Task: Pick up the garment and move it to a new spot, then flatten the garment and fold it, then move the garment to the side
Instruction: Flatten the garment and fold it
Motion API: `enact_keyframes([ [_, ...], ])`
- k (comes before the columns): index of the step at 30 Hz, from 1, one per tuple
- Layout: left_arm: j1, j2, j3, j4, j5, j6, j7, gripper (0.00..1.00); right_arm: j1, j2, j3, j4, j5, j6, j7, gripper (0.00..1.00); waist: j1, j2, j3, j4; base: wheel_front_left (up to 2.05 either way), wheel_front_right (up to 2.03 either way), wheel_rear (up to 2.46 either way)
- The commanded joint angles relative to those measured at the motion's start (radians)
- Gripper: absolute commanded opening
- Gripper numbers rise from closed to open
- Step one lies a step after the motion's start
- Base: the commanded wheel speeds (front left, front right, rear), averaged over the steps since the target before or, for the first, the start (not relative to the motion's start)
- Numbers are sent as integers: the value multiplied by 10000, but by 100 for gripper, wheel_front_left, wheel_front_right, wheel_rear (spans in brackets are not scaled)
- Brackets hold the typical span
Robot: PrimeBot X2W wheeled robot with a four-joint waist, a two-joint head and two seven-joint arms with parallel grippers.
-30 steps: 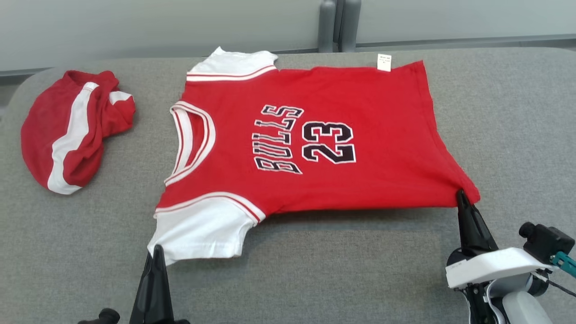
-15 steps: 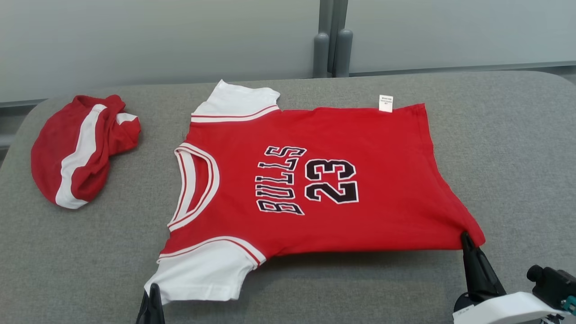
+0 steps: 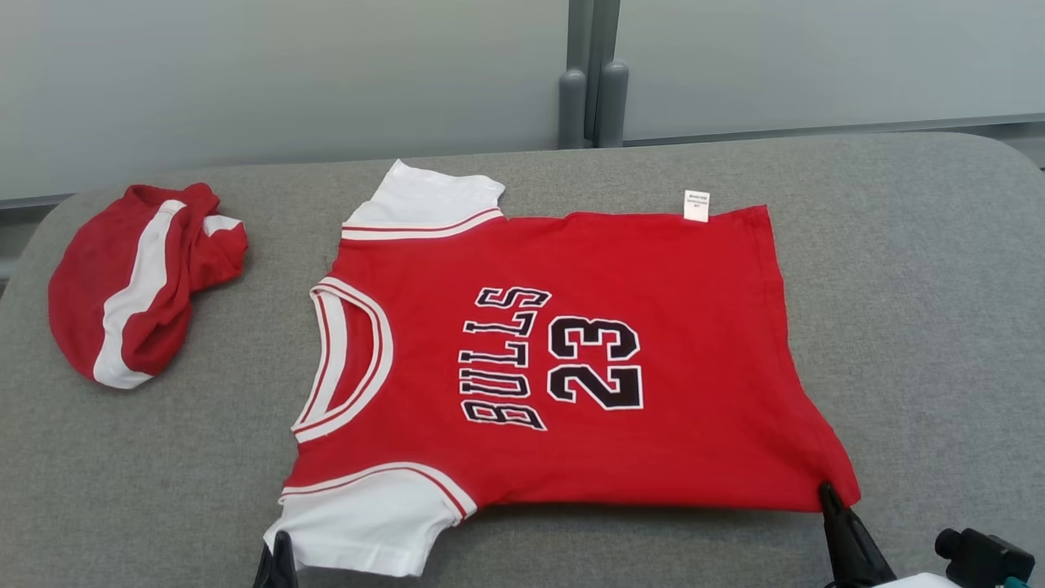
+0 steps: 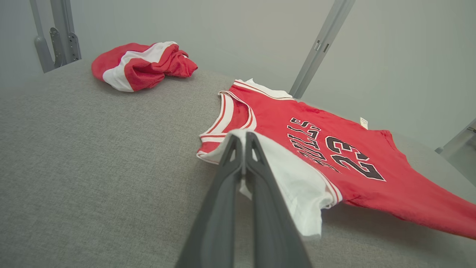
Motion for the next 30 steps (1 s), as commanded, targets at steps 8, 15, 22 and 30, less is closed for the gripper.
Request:
enact_keyframes([
  [8, -920, 10, 85, 866, 55, -118, -23, 0, -737, -20, 137, 1288, 100, 4, -314, 0, 1, 59, 117, -89, 0, 0, 0],
  [15, -1721, 10, 77, 1534, 77, -240, -23, 0, -1345, -20, 384, 2087, 209, 4, -508, 0, 1, 59, 353, -182, 0, 0, 0],
  [22, -2790, 9, 51, 1846, 186, -419, -23, 0, -1890, -23, 659, 2108, 432, 4, -677, 0, 1, 59, 609, -288, 0, 0, 0],
  [30, -3931, 10, 50, 2288, 426, -612, -23, 0, -2363, -22, 861, 1690, 779, 4, -618, 0, 1, 59, 807, -420, 0, 0, 0],
])
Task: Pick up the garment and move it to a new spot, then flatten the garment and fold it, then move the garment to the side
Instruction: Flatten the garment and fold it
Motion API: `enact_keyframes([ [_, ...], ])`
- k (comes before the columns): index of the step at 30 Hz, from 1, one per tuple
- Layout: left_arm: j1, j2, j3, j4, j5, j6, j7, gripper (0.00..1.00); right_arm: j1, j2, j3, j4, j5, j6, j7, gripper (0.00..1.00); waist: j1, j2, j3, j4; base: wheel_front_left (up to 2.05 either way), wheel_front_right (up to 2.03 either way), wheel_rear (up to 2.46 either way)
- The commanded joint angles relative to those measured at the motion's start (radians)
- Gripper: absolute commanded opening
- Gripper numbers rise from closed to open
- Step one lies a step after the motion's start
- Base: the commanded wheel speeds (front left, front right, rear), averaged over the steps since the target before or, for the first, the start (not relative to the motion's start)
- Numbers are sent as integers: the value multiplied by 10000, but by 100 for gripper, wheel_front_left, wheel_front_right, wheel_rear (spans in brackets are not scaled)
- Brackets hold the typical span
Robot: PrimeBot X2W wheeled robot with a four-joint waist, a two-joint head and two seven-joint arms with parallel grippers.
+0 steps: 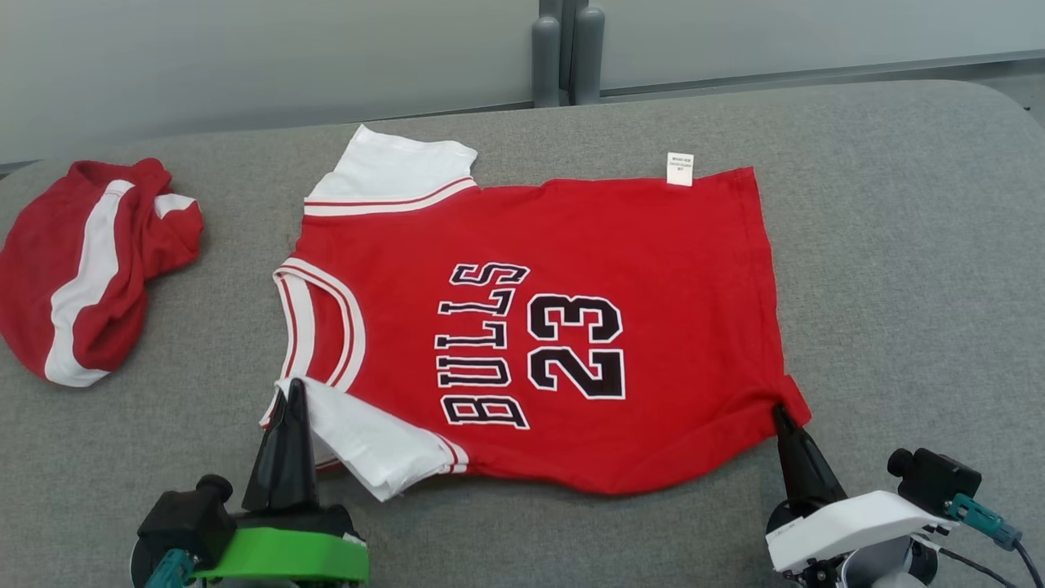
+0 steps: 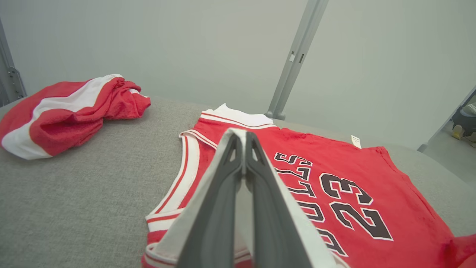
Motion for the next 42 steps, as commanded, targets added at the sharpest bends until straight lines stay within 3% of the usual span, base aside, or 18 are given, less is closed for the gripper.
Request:
enact_keyframes([
  [1, -259, 16, 44, 61, 51, -62, -8, 0, -119, -30, 16, -68, 52, 4, 25, 0, 0, 59, 19, -40, 0, 0, 0],
  [26, -288, 15, -97, 103, -89, 11, -8, 0, 151, -28, -114, -238, 153, 4, -44, 0, 0, 59, -141, -166, 0, 0, 0],
  [42, -1412, 15, -12, 860, -10, -78, -8, 0, -817, -28, -177, 336, 273, 4, -215, 0, 0, 59, 247, -85, 0, 0, 0],
])
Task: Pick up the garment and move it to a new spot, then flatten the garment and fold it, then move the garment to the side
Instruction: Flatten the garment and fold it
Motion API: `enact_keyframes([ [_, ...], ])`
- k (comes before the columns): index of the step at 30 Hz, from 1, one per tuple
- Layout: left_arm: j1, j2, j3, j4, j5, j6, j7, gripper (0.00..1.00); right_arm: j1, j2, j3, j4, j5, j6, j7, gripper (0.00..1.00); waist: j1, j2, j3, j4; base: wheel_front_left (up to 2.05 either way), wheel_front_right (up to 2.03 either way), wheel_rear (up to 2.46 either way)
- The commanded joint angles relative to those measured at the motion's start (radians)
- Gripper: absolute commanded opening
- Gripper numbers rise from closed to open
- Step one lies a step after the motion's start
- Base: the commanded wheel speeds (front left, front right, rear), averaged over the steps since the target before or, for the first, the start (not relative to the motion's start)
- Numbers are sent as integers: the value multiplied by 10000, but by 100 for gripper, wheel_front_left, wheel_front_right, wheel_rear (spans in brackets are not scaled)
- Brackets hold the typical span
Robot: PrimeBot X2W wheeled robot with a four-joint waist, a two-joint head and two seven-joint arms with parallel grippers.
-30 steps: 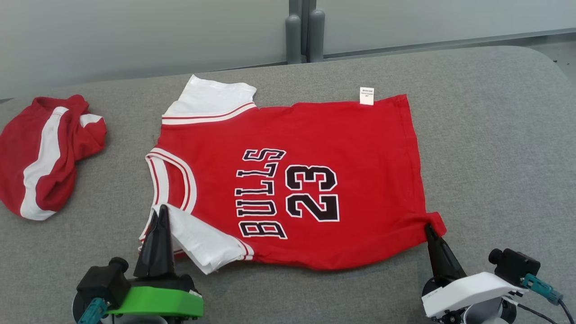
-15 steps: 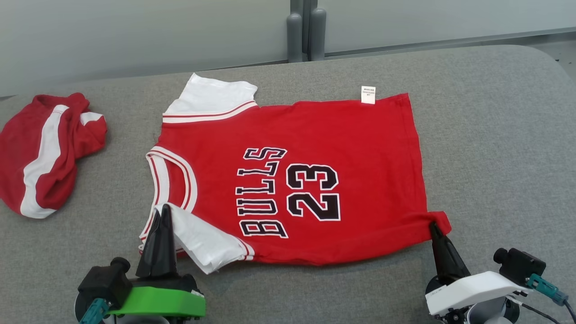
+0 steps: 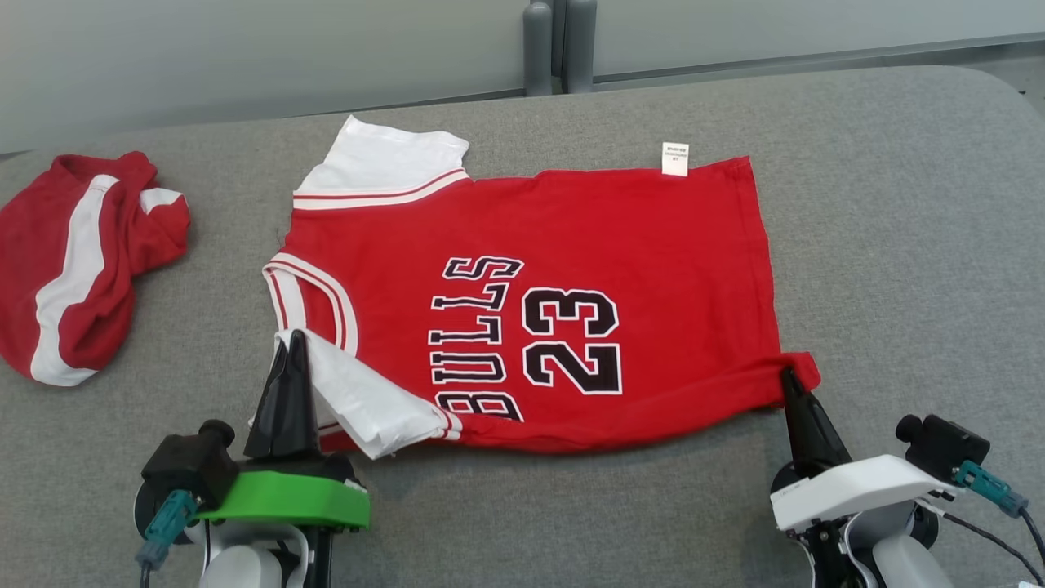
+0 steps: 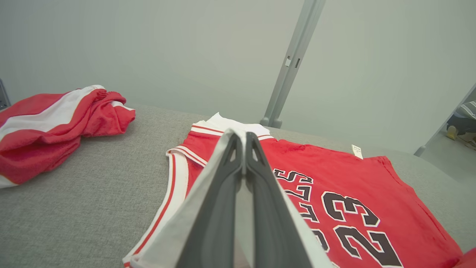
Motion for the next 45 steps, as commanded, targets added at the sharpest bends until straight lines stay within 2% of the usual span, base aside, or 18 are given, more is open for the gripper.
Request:
enact_keyframes([
  [1, -344, 16, 31, 136, 76, -32, -8, 0, -281, -26, -37, 135, 52, 4, -84, 0, 0, 59, 123, 50, 0, 0, 0],
  [19, -2454, 19, 135, 2232, 219, -149, -8, 0, -2825, -27, -29, 2718, -23, 4, -190, 0, 0, 59, 891, 119, 0, 0, 0],
  [22, -2698, 19, 107, 2516, 192, -174, -6, 0, -3036, -27, 47, 2979, 19, 4, -265, 9, 0, 59, 943, 128, 0, 0, 0],
  [24, -2855, 19, 40, 2697, 133, -159, -8, 0, -3172, -29, 87, 3118, 51, 4, -301, 20, 0, 59, 970, 122, 0, 0, 0],
  [26, -3015, 19, -32, 2941, 60, -110, -6, 0, -3274, -27, 134, 3228, 88, 4, -361, 37, 0, 59, 986, 108, 0, 0, 0],
  [27, -3090, 19, -72, 3071, 13, -83, -8, 0, -3329, -27, 156, 3265, 102, 4, -397, 61, 0, 59, 995, 99, 0, 0, 0],
  [28, -3187, 19, -92, 3203, -8, -57, -6, 0, -3388, -29, 177, 3293, 141, 4, -417, 100, 0, 59, 1004, 88, 0, 0, 0],
  [29, -3297, 21, -96, 3270, -16, -35, -6, 0, -3427, -29, 194, 3313, 161, 4, -444, 100, 0, 59, 1013, 76, 0, 0, 0],
  [30, -3371, 21, -96, 3321, -41, -17, -8, 31, -3462, -27, 209, 3315, 177, 4, -482, 100, 0, 59, 1019, 64, 0, 0, 0],
  [31, -3426, 21, -106, 3355, -59, -39, -8, 48, -3496, -27, 213, 3313, 188, 4, -504, 100, 0, 59, 1022, 53, 0, 0, 0],
  [32, -3460, 21, -102, 3370, -81, -36, -8, 94, -3527, -29, 218, 3293, 190, 4, -521, 100, 0, 59, 1021, 42, 0, 0, 0],
  [33, -3486, 21, -100, 3363, -95, -30, -8, 100, -3548, -29, 212, 3251, 212, 4, -557, 100, 0, 59, 1022, 34, 0, 0, 0],
  [45, -2828, 21, 142, 2922, -87, -115, -8, 100, -2907, -29, -140, 1771, -207, 4, -682, 100, 0, 59, 677, 127, 0, 0, 0],
])
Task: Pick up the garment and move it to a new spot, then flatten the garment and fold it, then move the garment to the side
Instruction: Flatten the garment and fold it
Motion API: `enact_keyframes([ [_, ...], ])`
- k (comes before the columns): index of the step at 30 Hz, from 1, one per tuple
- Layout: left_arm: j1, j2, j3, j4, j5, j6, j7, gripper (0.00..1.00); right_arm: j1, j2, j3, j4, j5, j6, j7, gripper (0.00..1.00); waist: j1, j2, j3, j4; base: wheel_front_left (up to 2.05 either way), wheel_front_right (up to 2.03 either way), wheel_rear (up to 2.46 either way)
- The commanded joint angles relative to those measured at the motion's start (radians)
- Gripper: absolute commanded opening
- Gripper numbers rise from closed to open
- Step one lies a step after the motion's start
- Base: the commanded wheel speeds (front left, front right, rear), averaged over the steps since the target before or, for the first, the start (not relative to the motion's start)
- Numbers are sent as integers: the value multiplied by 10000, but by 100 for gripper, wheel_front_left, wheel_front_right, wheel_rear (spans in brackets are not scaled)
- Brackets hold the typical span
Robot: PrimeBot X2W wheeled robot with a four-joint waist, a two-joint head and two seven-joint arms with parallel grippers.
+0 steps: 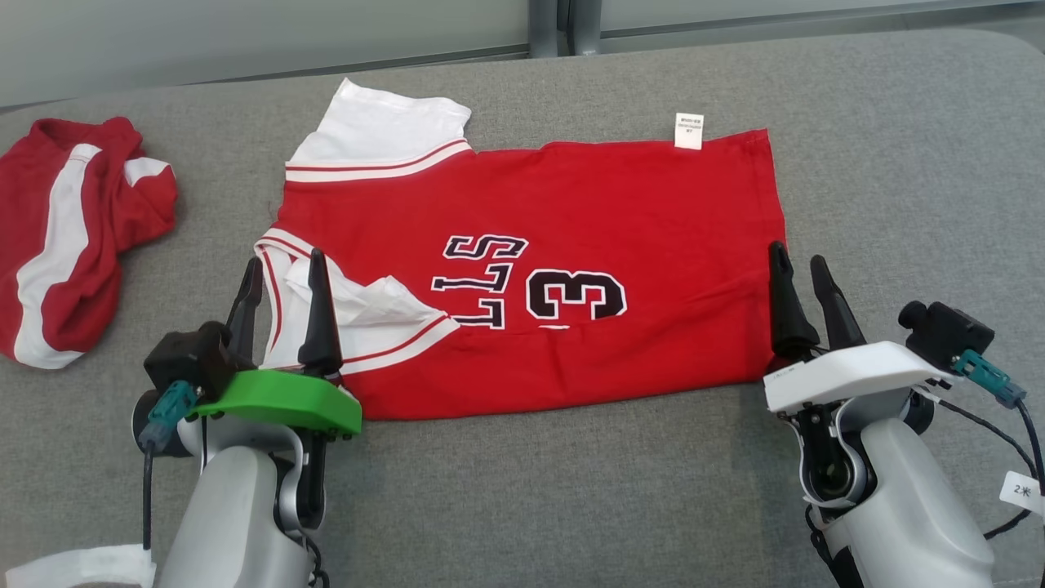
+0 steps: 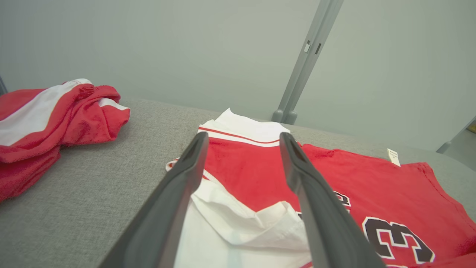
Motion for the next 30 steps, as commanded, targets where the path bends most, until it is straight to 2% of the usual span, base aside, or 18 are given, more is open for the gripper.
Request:
enact_keyframes([
  [1, 229, 25, 88, -69, 96, -55, -6, 100, 218, -31, -58, -156, -87, 4, -49, 100, -1, 59, -98, 37, 0, 0, 0],
  [9, 1404, 134, 375, 78, 53, -141, 65, 100, 1151, -31, -291, -1218, -327, 4, -47, 100, -1, 59, -273, 117, 0, 0, 0],
  [17, 2500, 254, 769, 412, -717, 40, 1053, 100, 1961, -29, -642, -1979, -526, 4, 247, 100, -1, 59, -344, 41, 0, 0, 0],
  [24, 2958, 172, 756, 161, -1274, 54, 1753, 100, 2141, -31, -721, -2154, -413, 4, 346, 100, -1, 59, -360, -107, 0, 0, 0],
  [30, 2638, 111, 661, -20, -1728, -25, 2130, 100, 2083, -33, -738, -2271, -434, 4, 385, 100, -1, 59, -342, -260, 0, 0, 0],
])
